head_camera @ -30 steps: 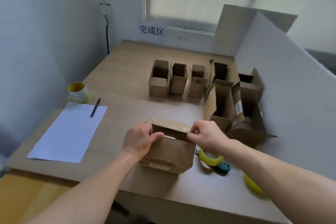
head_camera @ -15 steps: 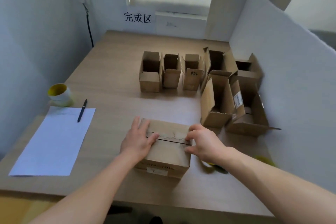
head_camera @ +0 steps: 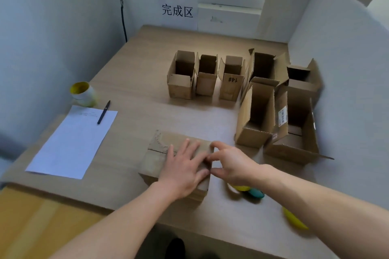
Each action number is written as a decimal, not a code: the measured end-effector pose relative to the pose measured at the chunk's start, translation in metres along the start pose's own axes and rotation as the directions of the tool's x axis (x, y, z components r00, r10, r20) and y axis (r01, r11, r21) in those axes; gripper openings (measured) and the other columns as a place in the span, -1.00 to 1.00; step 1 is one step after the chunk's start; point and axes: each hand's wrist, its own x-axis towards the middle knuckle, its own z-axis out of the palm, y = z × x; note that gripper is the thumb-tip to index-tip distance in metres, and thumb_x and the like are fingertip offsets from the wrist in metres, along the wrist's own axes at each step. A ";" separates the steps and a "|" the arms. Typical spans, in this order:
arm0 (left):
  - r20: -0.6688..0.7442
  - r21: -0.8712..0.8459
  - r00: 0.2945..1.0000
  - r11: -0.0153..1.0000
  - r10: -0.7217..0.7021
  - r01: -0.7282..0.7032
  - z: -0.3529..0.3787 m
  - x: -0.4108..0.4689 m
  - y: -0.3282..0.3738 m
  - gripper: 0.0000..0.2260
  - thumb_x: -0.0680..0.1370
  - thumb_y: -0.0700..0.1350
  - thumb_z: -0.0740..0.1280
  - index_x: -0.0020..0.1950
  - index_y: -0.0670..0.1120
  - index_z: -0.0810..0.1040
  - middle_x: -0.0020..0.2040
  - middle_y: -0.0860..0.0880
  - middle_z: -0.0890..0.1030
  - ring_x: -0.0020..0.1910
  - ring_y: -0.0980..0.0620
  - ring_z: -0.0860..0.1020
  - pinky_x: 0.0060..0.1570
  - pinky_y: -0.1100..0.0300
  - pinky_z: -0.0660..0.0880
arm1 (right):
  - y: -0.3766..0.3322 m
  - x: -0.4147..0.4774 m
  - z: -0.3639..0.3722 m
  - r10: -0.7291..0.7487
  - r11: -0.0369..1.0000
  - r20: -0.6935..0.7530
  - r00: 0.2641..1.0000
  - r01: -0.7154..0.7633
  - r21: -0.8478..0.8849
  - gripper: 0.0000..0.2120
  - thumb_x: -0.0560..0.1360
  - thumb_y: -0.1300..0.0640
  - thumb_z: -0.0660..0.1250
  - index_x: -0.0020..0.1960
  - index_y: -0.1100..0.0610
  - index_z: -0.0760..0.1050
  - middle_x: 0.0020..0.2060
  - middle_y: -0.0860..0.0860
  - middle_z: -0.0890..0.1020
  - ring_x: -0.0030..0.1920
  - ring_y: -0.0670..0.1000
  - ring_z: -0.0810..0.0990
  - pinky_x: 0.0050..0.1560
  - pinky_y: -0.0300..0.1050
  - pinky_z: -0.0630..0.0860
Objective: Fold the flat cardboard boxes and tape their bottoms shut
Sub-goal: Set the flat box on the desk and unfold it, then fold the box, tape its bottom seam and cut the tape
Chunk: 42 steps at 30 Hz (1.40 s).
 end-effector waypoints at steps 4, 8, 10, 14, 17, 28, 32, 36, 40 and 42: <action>-0.105 -0.001 0.994 1.000 -0.014 0.014 0.004 0.003 -0.004 -0.41 0.51 0.31 -0.16 0.38 0.15 0.39 0.56 0.05 0.20 0.59 -0.06 0.02 0.47 -0.26 0.01 | 0.045 -0.020 -0.017 0.022 0.998 -0.011 1.000 -0.023 -0.064 -0.86 0.44 0.16 0.36 -0.04 0.01 0.63 0.18 -0.08 0.55 0.13 0.00 0.57 0.18 -0.10 0.50; -0.162 -0.017 0.987 1.000 0.003 -0.006 0.009 0.010 -0.002 -0.49 0.53 0.28 -0.02 0.28 0.10 0.51 0.47 -0.02 0.38 0.54 -0.13 0.23 0.38 -0.36 0.20 | 0.079 -0.039 -0.010 0.059 0.951 0.318 0.946 0.043 -0.305 -0.71 0.45 0.15 0.32 0.11 -0.08 0.62 0.32 -0.09 0.45 0.28 0.02 0.43 0.22 -0.10 0.47; -0.190 -0.003 0.981 1.000 0.022 -0.023 0.012 0.011 -0.003 -0.55 0.54 0.26 0.06 0.23 0.08 0.54 0.41 -0.04 0.45 0.49 -0.17 0.32 0.32 -0.39 0.28 | 0.091 -0.043 0.000 0.075 0.922 0.420 0.904 0.097 -0.374 -0.65 0.46 0.13 0.32 0.22 -0.11 0.59 0.39 -0.03 0.40 0.33 0.07 0.37 0.26 -0.06 0.44; -0.226 -0.020 0.974 1.000 0.016 -0.021 0.015 0.011 -0.003 -0.54 0.54 0.26 0.06 0.25 0.07 0.55 0.43 -0.04 0.44 0.50 -0.16 0.30 0.34 -0.37 0.23 | 0.103 -0.049 0.025 0.101 0.848 0.515 0.851 0.198 -0.492 -0.69 0.50 0.06 0.27 0.23 -0.04 0.57 0.23 0.05 0.46 0.28 0.15 0.39 0.10 -0.04 0.44; -0.259 -0.009 0.966 0.999 0.030 -0.033 0.017 0.011 -0.003 -0.58 0.54 0.24 0.10 0.21 0.07 0.56 0.39 -0.05 0.47 0.46 -0.18 0.36 0.28 -0.40 0.27 | 0.109 -0.047 0.034 0.098 0.841 0.484 0.869 0.188 -0.507 -0.76 0.50 0.11 0.24 0.10 0.14 0.58 0.11 0.09 0.50 0.14 0.17 0.48 -0.04 -0.05 0.45; -0.259 -0.129 0.965 0.989 0.034 -0.070 0.020 0.009 -0.009 -0.64 0.52 0.19 0.16 0.08 0.00 0.58 0.31 -0.03 0.52 0.41 -0.15 0.40 0.27 -0.38 0.30 | 0.086 -0.039 -0.027 0.191 0.974 -0.213 0.958 -0.157 0.164 -0.77 0.27 0.36 0.33 -0.38 0.05 0.45 -0.42 -0.10 0.48 -0.35 -0.07 0.43 -0.33 -0.25 0.38; -0.301 -0.307 0.953 0.950 -0.036 -0.062 0.016 0.009 -0.014 -0.76 0.51 0.07 0.27 0.00 -0.06 0.58 0.16 -0.03 0.56 0.25 -0.10 0.46 0.28 -0.21 0.37 | 0.052 -0.030 -0.048 0.232 0.899 -0.297 0.926 -0.088 0.429 -0.72 0.18 0.34 0.34 -0.38 0.07 0.26 -0.45 -0.06 0.34 -0.40 -0.12 0.24 -0.38 -0.15 0.23; -0.290 -0.606 0.935 0.795 -0.205 -0.013 0.003 0.004 -0.020 -0.48 0.42 -0.22 0.48 0.36 -0.10 0.45 0.07 0.03 0.57 0.10 0.02 0.52 0.23 0.17 0.41 | 0.014 -0.016 -0.048 0.227 0.870 -0.268 0.936 -0.071 0.488 -0.74 0.10 0.24 0.29 -0.29 0.09 0.28 -0.38 -0.03 0.34 -0.35 -0.08 0.24 -0.36 -0.15 0.22; -0.186 -0.840 0.943 0.543 -0.276 -0.006 -0.011 0.004 -0.030 -0.42 0.41 -0.16 0.36 0.44 -0.04 0.38 0.13 0.00 0.56 0.13 0.08 0.53 0.20 0.31 0.41 | -0.011 -0.002 -0.037 0.234 0.878 -0.203 0.951 -0.117 0.464 -0.73 0.11 0.23 0.26 -0.20 0.09 0.34 -0.34 -0.02 0.38 -0.32 -0.05 0.31 -0.31 -0.09 0.31; -0.147 -0.905 0.952 0.424 -0.268 -0.021 -0.015 0.006 -0.035 -0.50 0.36 -0.13 0.29 0.32 0.01 0.46 0.12 0.01 0.58 0.17 0.04 0.55 0.22 0.27 0.44 | -0.019 0.005 -0.030 0.260 0.863 -0.161 0.952 -0.154 0.481 -0.72 0.12 0.23 0.24 -0.17 0.09 0.38 -0.33 0.00 0.43 -0.29 0.00 0.39 -0.27 -0.02 0.39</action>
